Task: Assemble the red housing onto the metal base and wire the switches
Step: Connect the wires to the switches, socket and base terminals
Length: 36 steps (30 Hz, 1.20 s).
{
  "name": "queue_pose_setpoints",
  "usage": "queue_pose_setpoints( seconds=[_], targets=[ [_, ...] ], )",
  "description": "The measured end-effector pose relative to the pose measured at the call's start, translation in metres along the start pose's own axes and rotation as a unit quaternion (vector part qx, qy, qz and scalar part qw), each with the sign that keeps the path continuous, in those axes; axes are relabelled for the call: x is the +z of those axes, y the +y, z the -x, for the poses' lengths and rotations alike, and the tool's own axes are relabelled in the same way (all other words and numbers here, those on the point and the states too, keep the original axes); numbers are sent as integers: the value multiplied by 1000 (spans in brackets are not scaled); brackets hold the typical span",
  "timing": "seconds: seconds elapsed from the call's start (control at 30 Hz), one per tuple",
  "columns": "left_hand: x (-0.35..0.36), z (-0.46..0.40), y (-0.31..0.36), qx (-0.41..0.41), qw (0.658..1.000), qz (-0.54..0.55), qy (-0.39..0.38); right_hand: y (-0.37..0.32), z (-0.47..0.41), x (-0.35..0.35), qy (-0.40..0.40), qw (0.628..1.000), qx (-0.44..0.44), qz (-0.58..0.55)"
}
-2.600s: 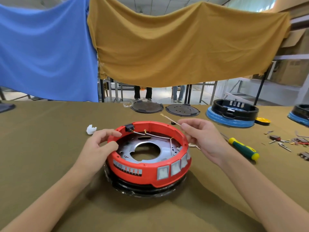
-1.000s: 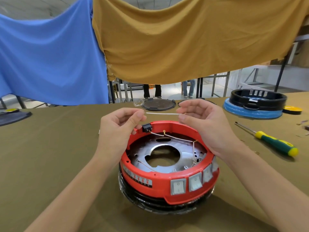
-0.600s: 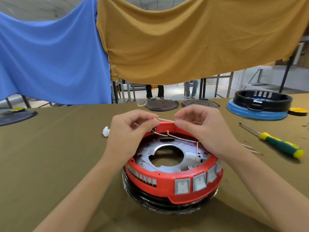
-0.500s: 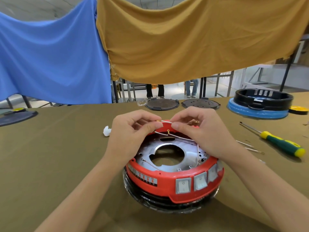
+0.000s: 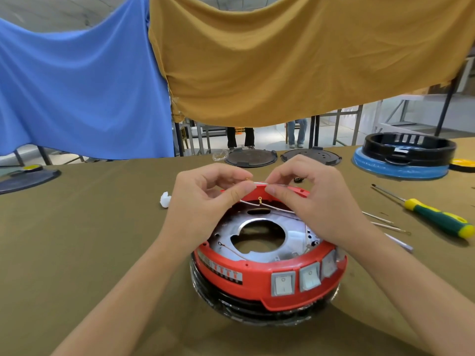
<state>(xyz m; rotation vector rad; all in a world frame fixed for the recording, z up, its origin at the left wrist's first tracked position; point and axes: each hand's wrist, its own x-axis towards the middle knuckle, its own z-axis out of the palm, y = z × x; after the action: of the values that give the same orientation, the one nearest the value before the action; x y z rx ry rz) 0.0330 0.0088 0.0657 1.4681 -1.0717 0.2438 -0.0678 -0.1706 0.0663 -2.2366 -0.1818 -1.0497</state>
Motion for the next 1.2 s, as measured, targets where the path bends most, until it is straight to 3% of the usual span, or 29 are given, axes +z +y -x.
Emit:
queue_pose_setpoints(
  seconds=[0.2, 0.7, 0.8, 0.87, 0.97, 1.07, 1.2],
  targets=[
    [4, 3, 4, 41, 999, -26, -14, -8, 3, 3, -28, 997, -71, -3],
    [3, 3, 3, 13, 999, 22, -33, -8, 5, -3, -55, 986, -15, -154],
    [-2, 0, -1, 6, 1000, 2, -7, -6, 4, -5, -65, 980, -8, -189],
    [-7, -3, -10, -33, 998, -33, 50, -5, 3, -5, -63, 978, -14, -200],
    [-18, -6, -27, -173, 975, -110, 88, -6, 3, -4, -46, 970, -22, -240],
    [-23, -5, -36, -290, 949, -125, 21, -6, 3, -4, -45, 967, -25, -249],
    [-21, -3, -35, -339, 932, -121, -52, -9, 3, -5, -53, 971, -3, -233]
  ],
)
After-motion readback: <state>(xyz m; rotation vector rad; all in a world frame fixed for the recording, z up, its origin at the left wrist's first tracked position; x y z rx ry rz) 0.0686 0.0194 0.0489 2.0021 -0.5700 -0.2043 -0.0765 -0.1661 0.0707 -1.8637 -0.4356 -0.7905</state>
